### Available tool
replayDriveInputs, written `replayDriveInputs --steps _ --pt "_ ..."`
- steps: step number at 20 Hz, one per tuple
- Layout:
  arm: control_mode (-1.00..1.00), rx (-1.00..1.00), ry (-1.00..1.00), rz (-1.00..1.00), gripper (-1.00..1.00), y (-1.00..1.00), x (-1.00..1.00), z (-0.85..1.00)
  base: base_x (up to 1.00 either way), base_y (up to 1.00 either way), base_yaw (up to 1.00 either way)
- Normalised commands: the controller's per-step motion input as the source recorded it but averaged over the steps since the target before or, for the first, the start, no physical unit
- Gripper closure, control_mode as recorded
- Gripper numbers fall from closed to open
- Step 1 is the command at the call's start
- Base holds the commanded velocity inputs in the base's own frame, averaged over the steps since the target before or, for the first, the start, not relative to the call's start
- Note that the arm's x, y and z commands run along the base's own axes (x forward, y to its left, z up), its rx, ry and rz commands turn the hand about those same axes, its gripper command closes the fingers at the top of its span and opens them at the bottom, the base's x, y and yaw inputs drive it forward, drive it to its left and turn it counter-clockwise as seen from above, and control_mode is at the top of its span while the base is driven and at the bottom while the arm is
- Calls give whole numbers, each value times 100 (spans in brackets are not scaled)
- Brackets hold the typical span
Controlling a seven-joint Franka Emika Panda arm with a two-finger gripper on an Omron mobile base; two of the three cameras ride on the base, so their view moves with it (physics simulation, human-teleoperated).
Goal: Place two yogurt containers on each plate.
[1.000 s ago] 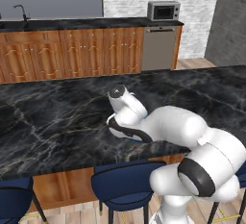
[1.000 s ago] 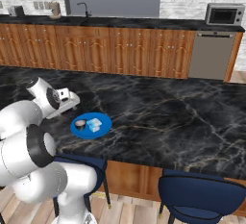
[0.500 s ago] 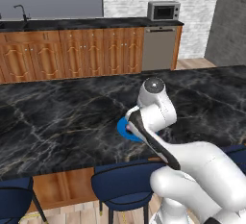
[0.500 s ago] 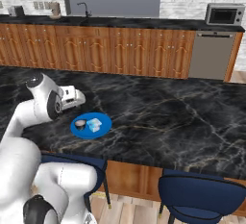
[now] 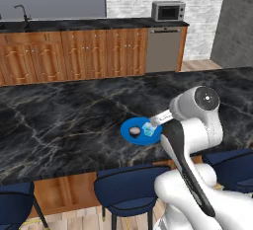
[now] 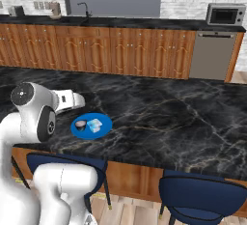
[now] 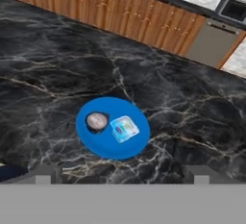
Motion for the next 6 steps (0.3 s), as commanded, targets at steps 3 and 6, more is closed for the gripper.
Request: replayDriveInputs --steps 3,6 --pt "-100 0 -18 0 -100 0 -69 73 0 0 0" --pt "-100 -2 -14 0 -100 13 -51 55 0 0 0"
